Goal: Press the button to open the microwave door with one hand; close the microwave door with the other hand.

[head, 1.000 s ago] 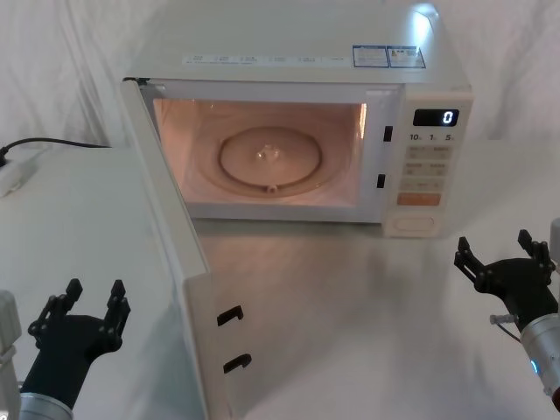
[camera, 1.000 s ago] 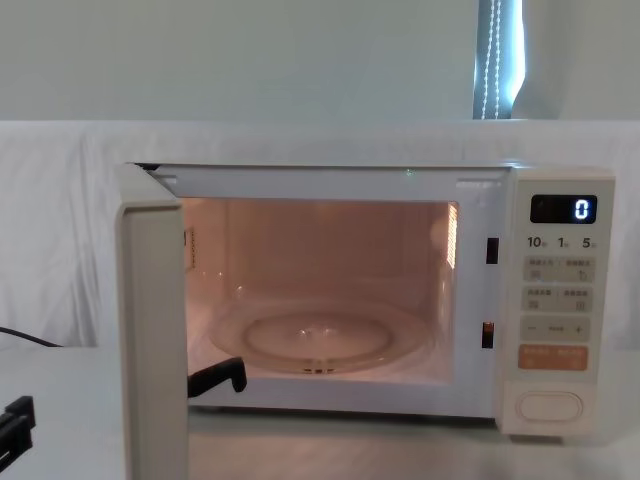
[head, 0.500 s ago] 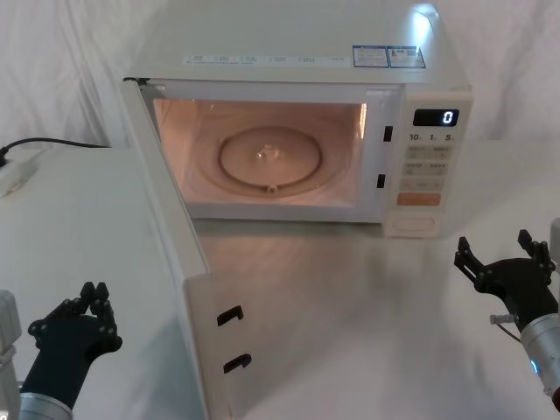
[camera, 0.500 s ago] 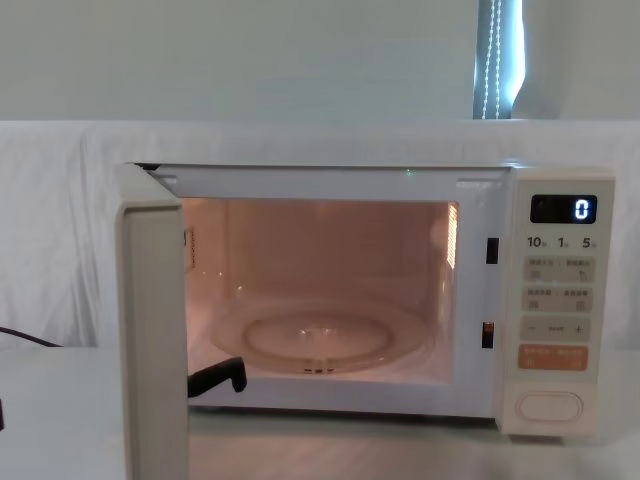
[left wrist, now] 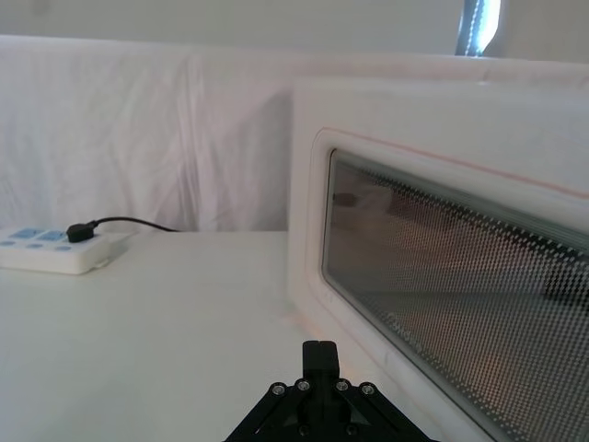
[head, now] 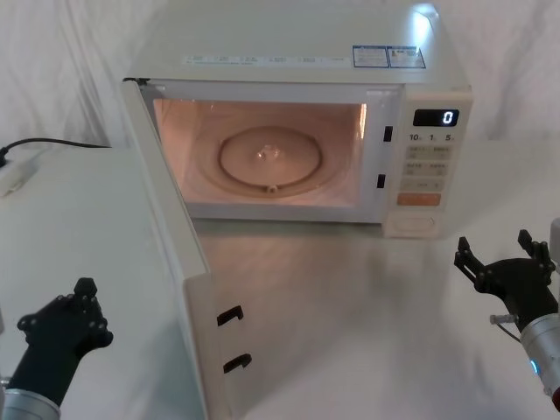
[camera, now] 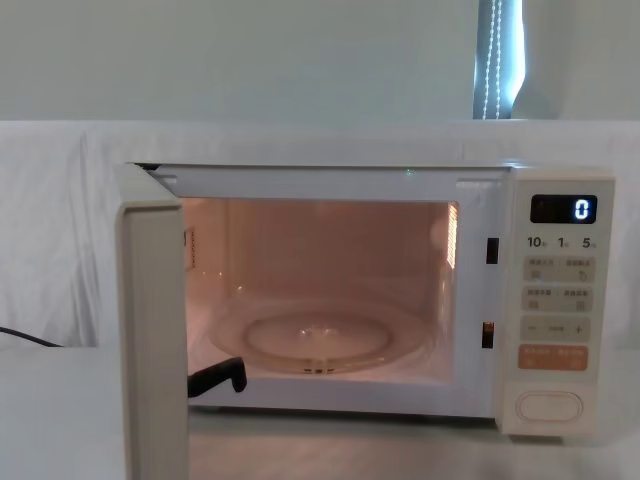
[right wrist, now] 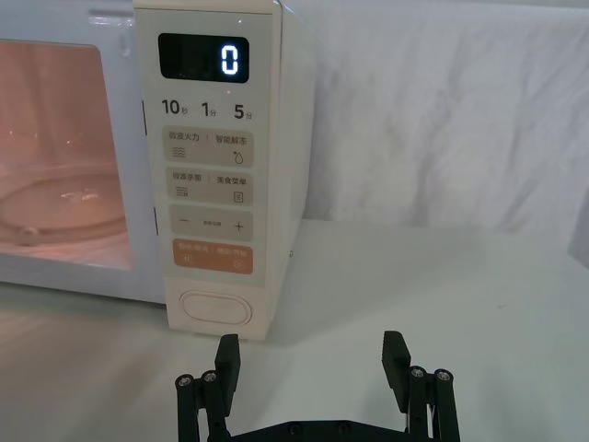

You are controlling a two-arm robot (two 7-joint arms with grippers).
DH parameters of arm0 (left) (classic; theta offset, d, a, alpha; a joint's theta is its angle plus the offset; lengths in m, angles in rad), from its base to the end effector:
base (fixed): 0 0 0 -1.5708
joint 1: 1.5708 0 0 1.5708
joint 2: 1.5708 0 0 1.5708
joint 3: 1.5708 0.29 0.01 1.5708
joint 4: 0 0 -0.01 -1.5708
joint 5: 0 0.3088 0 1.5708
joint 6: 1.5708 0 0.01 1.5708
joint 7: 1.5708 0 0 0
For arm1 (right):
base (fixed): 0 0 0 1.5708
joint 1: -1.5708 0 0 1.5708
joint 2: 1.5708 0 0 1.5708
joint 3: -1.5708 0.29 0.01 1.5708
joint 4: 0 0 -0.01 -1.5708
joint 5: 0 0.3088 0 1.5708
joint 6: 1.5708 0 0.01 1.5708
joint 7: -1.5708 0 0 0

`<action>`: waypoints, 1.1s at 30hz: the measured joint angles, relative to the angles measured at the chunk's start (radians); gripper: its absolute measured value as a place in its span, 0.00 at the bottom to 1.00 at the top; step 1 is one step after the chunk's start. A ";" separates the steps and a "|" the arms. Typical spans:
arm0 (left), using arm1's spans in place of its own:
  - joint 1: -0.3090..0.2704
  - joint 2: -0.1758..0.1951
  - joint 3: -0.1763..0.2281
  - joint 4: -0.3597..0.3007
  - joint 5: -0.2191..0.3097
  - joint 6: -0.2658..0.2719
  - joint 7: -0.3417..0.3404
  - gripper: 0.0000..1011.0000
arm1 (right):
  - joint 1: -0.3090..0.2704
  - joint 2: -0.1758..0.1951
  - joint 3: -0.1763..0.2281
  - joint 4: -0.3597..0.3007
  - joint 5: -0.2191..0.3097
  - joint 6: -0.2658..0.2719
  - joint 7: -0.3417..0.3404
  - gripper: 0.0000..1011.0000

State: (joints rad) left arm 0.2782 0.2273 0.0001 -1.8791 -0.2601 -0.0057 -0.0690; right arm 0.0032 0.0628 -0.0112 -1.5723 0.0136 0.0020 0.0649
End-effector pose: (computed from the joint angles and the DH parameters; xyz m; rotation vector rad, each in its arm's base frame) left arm 0.2504 0.0457 -0.2769 -0.0539 0.0103 1.4326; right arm 0.3297 -0.0151 -0.2981 -0.0378 -0.0388 -1.4944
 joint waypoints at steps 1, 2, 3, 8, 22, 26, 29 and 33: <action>0.001 0.001 -0.003 -0.004 -0.003 0.003 -0.005 0.00 | 0.000 0.000 0.000 0.000 0.000 0.000 0.000 0.99; 0.003 0.001 -0.007 -0.009 -0.006 0.005 -0.011 0.00 | 0.000 0.000 0.000 0.000 0.000 0.000 0.000 0.99; 0.005 0.003 -0.014 -0.016 -0.014 0.011 -0.024 0.00 | 0.000 0.000 0.000 0.000 0.000 0.000 0.000 0.99; 0.009 0.015 -0.036 -0.042 -0.052 0.038 -0.071 0.00 | 0.000 0.000 0.000 0.000 0.000 0.000 0.000 0.99; -0.003 0.098 -0.091 -0.125 -0.234 0.132 -0.187 0.00 | 0.000 0.000 0.000 0.000 0.000 0.000 0.000 0.99; -0.008 0.115 -0.097 -0.134 -0.271 0.152 -0.201 0.00 | 0.000 0.000 0.000 0.000 0.000 0.000 0.000 0.99; -0.013 0.128 -0.097 -0.140 -0.299 0.168 -0.213 0.00 | 0.000 0.000 0.000 0.000 0.000 0.000 0.000 0.99; -0.025 0.143 -0.088 -0.143 -0.326 0.188 -0.223 0.00 | 0.000 0.000 0.000 0.000 0.000 0.000 0.000 0.99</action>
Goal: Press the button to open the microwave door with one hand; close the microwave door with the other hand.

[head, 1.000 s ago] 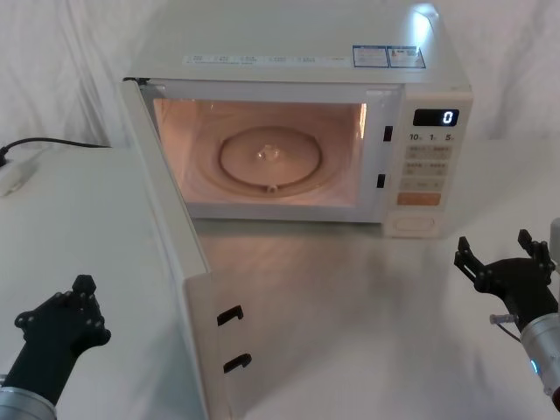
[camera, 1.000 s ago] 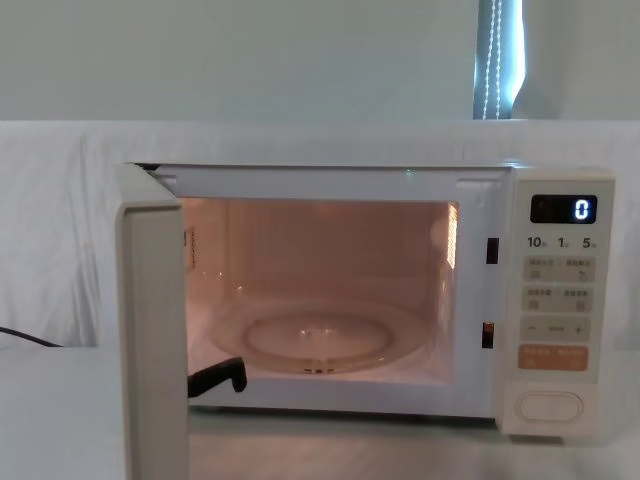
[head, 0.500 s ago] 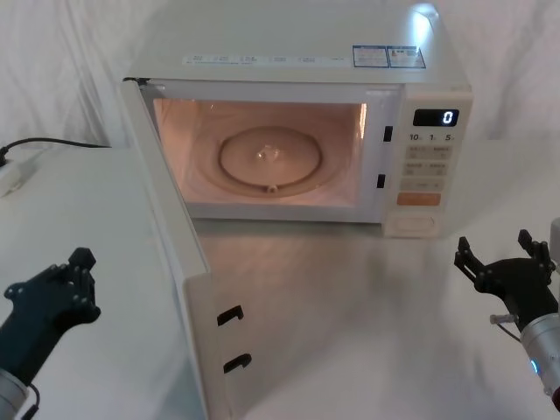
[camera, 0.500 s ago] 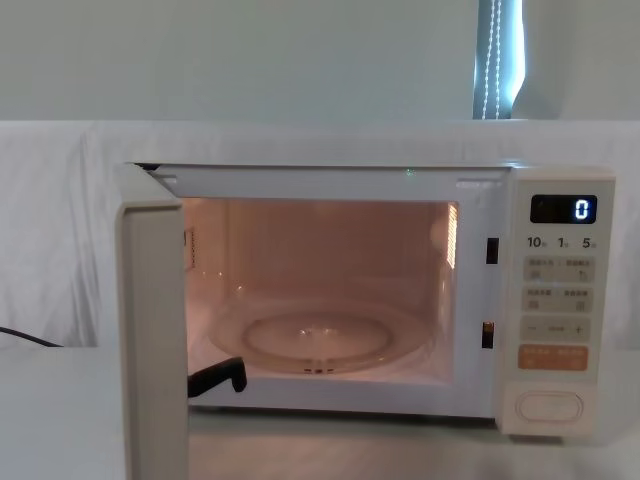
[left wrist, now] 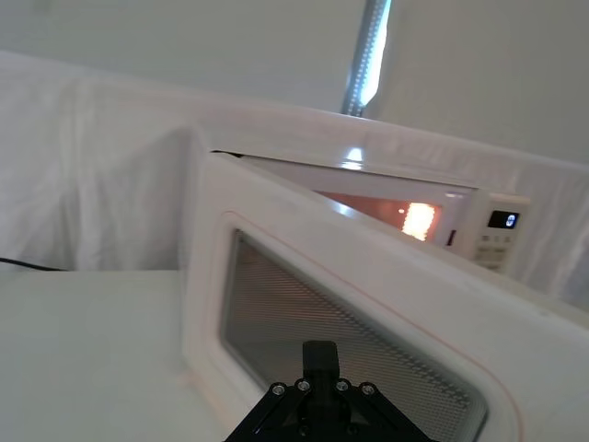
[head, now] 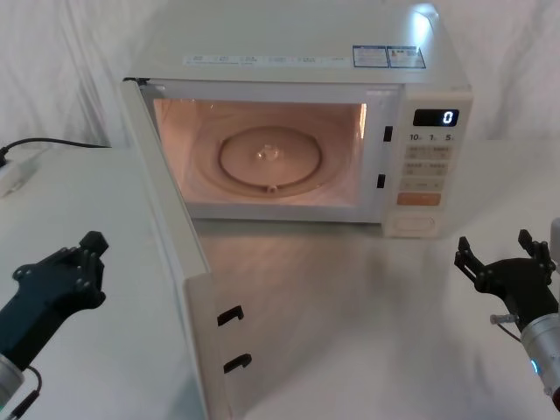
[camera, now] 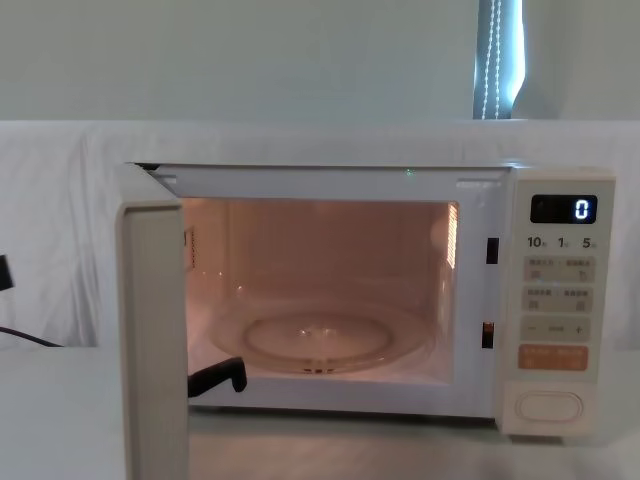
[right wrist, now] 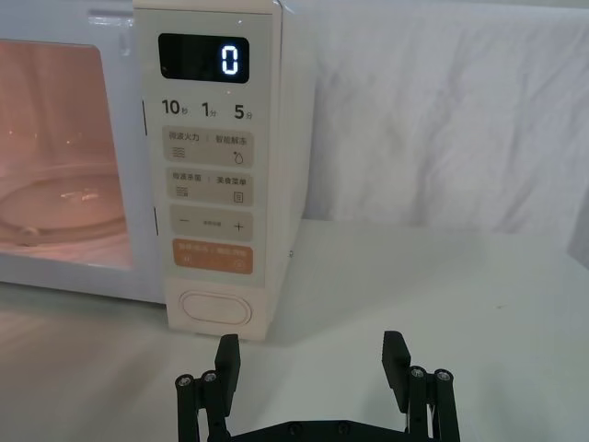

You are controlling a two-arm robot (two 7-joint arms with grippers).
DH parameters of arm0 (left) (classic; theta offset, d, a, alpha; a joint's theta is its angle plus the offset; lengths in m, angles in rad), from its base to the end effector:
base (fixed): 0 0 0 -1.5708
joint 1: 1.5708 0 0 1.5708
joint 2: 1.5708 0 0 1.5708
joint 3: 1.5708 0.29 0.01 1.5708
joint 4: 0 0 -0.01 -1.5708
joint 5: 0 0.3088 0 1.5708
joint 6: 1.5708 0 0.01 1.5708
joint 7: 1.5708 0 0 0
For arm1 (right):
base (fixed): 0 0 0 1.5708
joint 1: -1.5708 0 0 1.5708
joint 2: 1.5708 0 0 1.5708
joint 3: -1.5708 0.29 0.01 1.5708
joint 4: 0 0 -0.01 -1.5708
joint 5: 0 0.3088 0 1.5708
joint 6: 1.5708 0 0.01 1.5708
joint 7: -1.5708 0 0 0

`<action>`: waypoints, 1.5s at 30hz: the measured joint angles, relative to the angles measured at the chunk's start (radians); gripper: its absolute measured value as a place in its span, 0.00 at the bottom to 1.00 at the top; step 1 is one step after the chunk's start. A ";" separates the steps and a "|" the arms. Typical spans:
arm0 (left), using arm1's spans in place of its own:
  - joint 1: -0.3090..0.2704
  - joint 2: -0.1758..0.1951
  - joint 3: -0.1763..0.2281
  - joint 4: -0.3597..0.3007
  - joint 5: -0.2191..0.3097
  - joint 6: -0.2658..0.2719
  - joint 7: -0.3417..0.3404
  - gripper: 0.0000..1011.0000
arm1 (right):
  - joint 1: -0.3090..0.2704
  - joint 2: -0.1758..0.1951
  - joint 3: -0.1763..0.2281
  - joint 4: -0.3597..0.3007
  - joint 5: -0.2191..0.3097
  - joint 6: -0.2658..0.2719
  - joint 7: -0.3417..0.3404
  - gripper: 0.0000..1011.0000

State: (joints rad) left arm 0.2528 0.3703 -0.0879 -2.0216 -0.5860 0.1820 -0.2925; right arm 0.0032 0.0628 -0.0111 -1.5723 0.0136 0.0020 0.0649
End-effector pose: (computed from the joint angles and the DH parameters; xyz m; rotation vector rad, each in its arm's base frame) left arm 0.2558 0.0822 -0.2121 -0.1702 0.1165 1.1512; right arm 0.3298 -0.0152 -0.2981 -0.0378 -0.0388 -1.4945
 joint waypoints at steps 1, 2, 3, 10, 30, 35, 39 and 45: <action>-0.003 0.003 0.003 0.000 -0.004 0.003 -0.002 0.00 | 0.000 0.000 0.000 0.000 0.000 0.000 0.000 0.99; -0.008 0.009 0.010 0.000 -0.009 0.009 -0.004 0.00 | 0.000 0.000 0.000 0.000 0.000 0.000 0.000 0.99; -0.012 0.012 0.014 0.000 -0.012 0.012 -0.006 0.00 | 0.000 0.000 0.000 0.000 0.000 0.000 0.000 0.99; -0.055 0.035 0.061 0.018 -0.020 0.025 -0.013 0.00 | 0.000 0.000 0.000 0.000 0.000 0.000 0.000 0.99; -0.192 0.062 0.205 0.085 -0.017 0.028 -0.008 0.00 | 0.000 0.000 0.000 0.000 0.000 0.000 0.000 0.99; -0.220 0.062 0.235 0.099 -0.017 0.020 0.002 0.00 | 0.000 0.000 0.000 0.000 0.000 0.000 0.000 0.99; -0.244 0.061 0.259 0.111 -0.013 0.012 0.008 0.00 | 0.000 0.000 0.000 0.000 0.000 0.000 0.000 0.99; -0.298 0.055 0.305 0.139 0.000 0.000 0.022 0.00 | 0.000 0.000 0.000 0.000 0.000 0.000 0.000 0.99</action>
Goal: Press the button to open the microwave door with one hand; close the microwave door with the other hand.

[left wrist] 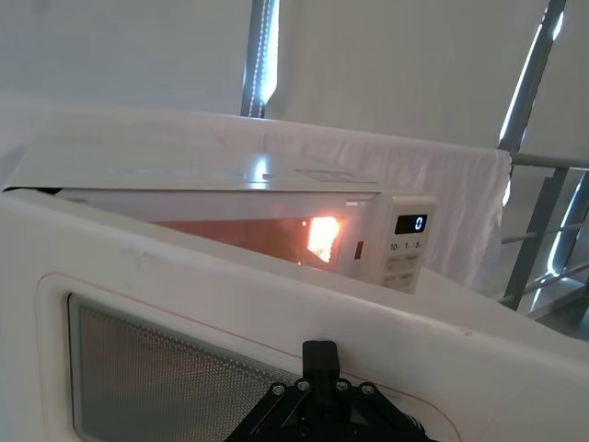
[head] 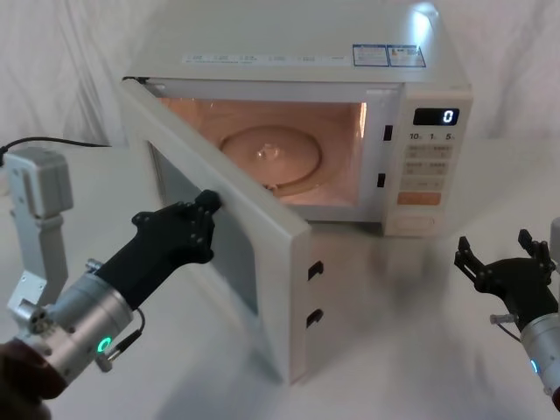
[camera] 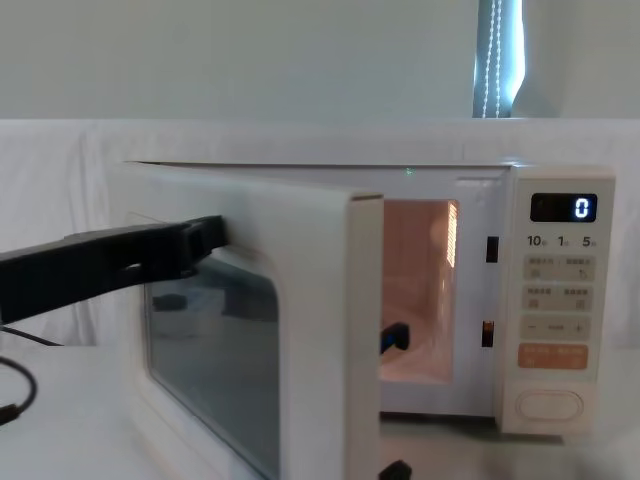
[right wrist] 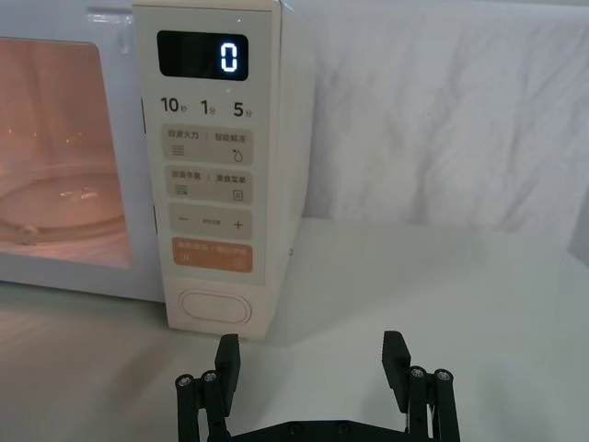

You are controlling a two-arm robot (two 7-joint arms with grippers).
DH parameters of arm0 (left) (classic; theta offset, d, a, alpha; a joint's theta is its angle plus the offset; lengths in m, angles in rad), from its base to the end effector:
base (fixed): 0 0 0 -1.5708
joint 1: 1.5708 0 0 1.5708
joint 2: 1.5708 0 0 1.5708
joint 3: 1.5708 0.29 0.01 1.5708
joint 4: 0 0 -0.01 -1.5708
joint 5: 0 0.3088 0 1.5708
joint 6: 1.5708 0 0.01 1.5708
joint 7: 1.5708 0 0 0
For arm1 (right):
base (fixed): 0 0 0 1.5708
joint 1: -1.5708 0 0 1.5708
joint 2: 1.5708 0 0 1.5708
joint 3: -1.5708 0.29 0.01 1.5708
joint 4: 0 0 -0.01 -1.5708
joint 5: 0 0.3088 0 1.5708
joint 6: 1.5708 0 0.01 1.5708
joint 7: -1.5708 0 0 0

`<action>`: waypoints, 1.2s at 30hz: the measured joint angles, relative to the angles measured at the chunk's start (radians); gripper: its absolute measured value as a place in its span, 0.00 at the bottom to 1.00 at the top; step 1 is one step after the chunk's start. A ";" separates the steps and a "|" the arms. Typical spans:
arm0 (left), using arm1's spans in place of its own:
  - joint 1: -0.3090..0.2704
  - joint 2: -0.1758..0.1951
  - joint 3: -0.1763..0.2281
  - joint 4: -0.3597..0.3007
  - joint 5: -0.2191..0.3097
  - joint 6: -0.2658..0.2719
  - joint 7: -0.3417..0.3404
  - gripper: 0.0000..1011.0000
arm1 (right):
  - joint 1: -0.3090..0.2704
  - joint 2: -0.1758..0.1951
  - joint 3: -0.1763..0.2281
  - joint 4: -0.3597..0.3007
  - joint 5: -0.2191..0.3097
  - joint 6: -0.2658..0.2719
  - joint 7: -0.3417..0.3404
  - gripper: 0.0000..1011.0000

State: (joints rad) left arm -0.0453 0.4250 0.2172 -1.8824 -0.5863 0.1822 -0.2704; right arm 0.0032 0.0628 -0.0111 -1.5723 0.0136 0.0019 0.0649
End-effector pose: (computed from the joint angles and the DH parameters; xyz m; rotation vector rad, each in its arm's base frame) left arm 0.3185 0.0207 -0.1995 -0.1461 0.0693 0.9390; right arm 0.3298 -0.0152 -0.2981 -0.0377 -0.0389 -1.4945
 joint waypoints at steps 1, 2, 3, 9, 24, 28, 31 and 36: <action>-0.015 -0.003 0.013 0.011 0.006 -0.004 0.004 0.00 | 0.000 0.000 0.000 0.000 0.000 0.000 0.000 0.99; -0.023 -0.005 0.019 0.017 0.010 -0.005 0.006 0.00 | 0.000 0.000 0.000 0.000 0.000 0.000 0.000 0.99; -0.032 -0.006 0.024 0.024 0.013 -0.007 0.008 0.00 | 0.000 0.000 0.000 0.000 0.000 0.000 0.000 0.99; -0.091 -0.027 0.059 0.079 0.031 -0.009 0.019 0.00 | 0.000 0.000 0.000 0.000 0.000 0.000 0.000 0.99; -0.219 -0.077 0.114 0.202 0.042 -0.017 -0.006 0.00 | 0.000 0.000 0.000 0.000 0.000 0.000 0.000 0.99; -0.251 -0.089 0.131 0.229 0.042 -0.019 -0.018 0.00 | 0.000 0.000 0.000 0.000 0.000 0.000 0.000 0.99; -0.285 -0.103 0.148 0.267 0.049 -0.020 -0.021 0.00 | 0.000 0.000 0.000 0.000 0.000 0.000 0.000 0.99; -0.317 -0.119 0.164 0.307 0.065 -0.023 -0.020 0.00 | 0.000 0.000 0.000 0.000 0.000 0.000 0.000 0.99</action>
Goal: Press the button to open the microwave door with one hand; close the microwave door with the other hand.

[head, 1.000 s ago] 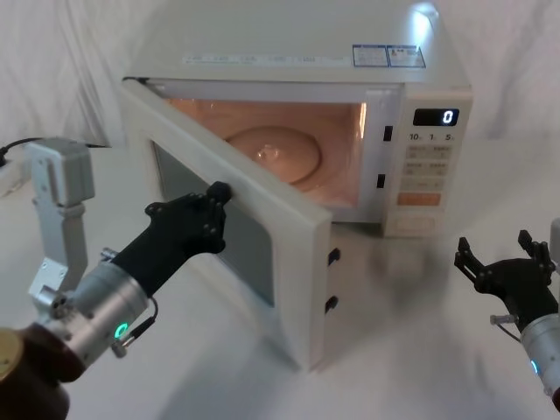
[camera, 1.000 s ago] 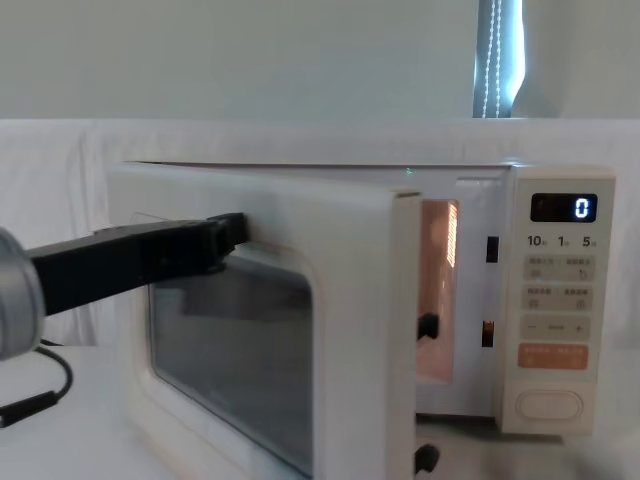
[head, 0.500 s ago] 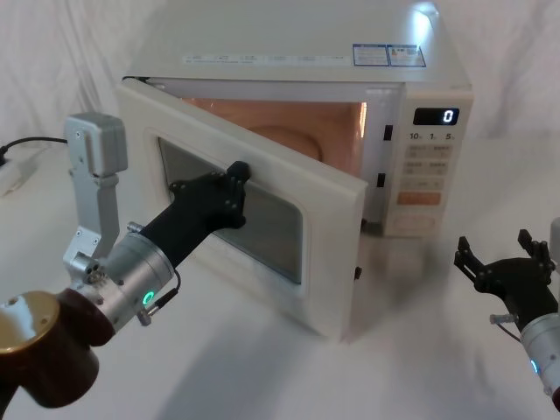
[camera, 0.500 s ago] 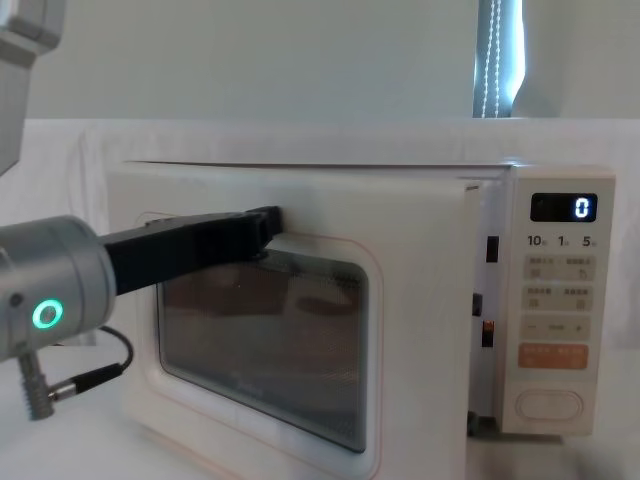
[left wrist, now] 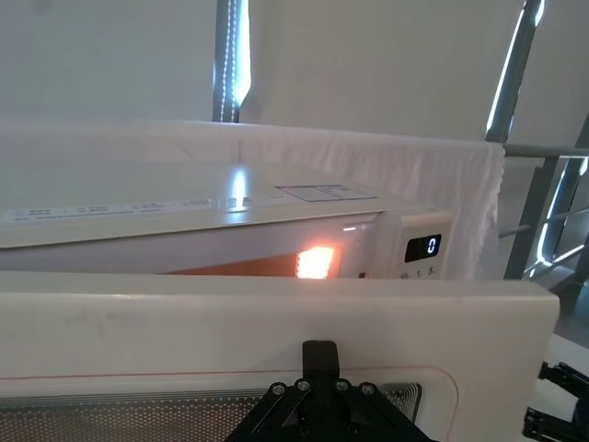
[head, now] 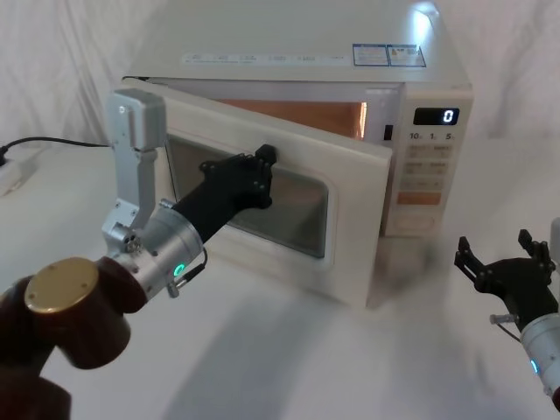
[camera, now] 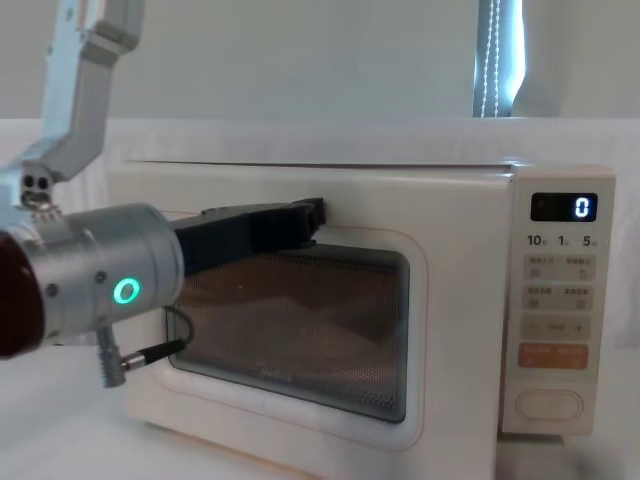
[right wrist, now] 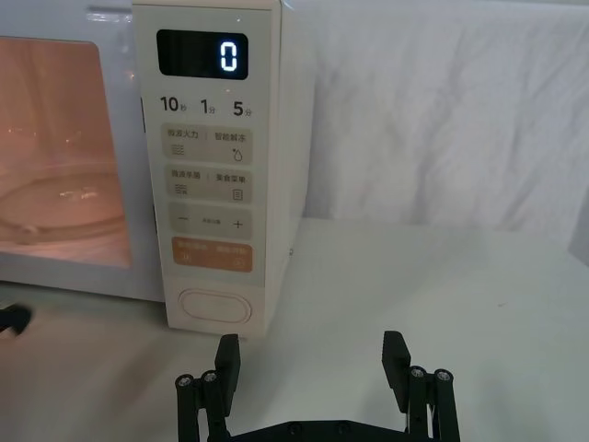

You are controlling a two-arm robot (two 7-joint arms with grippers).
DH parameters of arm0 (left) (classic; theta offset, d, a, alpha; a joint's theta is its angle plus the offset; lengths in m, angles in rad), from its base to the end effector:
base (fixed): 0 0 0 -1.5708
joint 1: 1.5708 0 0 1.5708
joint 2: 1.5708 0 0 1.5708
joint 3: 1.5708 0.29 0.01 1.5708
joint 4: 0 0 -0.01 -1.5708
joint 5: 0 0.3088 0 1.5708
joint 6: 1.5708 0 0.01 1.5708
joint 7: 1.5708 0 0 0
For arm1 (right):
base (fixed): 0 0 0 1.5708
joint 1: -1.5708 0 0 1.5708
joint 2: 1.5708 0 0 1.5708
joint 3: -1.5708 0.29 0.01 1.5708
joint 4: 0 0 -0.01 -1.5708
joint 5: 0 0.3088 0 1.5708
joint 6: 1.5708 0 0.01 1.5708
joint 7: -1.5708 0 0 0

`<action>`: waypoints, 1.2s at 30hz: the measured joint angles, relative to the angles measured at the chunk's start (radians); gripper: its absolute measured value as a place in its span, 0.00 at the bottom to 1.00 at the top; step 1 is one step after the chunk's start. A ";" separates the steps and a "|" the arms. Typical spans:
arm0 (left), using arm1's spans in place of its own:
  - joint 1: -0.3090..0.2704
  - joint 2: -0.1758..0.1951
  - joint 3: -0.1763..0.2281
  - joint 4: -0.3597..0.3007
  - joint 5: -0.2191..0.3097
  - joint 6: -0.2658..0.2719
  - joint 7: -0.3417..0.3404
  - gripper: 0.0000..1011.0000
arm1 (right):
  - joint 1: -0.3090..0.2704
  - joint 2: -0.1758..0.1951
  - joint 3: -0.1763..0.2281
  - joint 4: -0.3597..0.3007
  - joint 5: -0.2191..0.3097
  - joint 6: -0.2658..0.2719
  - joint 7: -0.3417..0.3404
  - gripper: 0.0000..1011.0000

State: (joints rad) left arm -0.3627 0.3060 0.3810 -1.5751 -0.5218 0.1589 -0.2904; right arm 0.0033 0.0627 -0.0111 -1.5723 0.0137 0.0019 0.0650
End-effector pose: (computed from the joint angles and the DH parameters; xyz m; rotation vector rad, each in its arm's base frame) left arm 0.3997 -0.0269 -0.1939 -0.1270 0.0290 0.8845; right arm 0.3298 -0.0151 -0.2981 -0.0375 -0.0388 -1.4945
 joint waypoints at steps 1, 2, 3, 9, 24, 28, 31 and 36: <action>-0.016 -0.009 0.007 0.021 0.009 -0.003 0.001 0.00 | 0.000 0.000 0.000 0.000 0.000 0.000 0.000 0.99; -0.016 -0.009 0.007 0.021 0.009 -0.003 0.001 0.00 | 0.000 0.000 0.000 0.000 0.000 0.000 0.000 0.99; -0.025 -0.014 0.012 0.033 0.017 -0.006 0.003 0.00 | 0.000 0.000 0.000 0.000 0.000 0.000 0.000 0.99; -0.050 -0.031 0.029 0.065 0.064 -0.019 0.015 0.00 | 0.000 0.000 0.000 0.000 0.000 0.000 0.000 0.99; -0.104 -0.098 0.028 0.144 0.120 -0.046 0.018 0.00 | 0.000 0.000 0.000 0.000 0.000 0.000 0.000 0.99; -0.120 -0.115 0.025 0.170 0.126 -0.051 0.018 0.00 | 0.000 0.000 0.000 0.000 0.000 0.000 0.000 0.99; -0.132 -0.129 0.023 0.193 0.133 -0.054 0.018 0.00 | 0.000 0.000 0.000 0.000 0.000 0.000 0.000 0.99; -0.149 -0.147 0.017 0.226 0.140 -0.061 0.019 0.00 | 0.000 0.000 0.000 0.000 0.000 0.000 0.000 0.99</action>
State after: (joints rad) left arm -0.5116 0.1594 0.3980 -1.3494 -0.3815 0.0983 -0.2714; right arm 0.0033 0.0628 -0.0111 -1.5724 0.0137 0.0019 0.0649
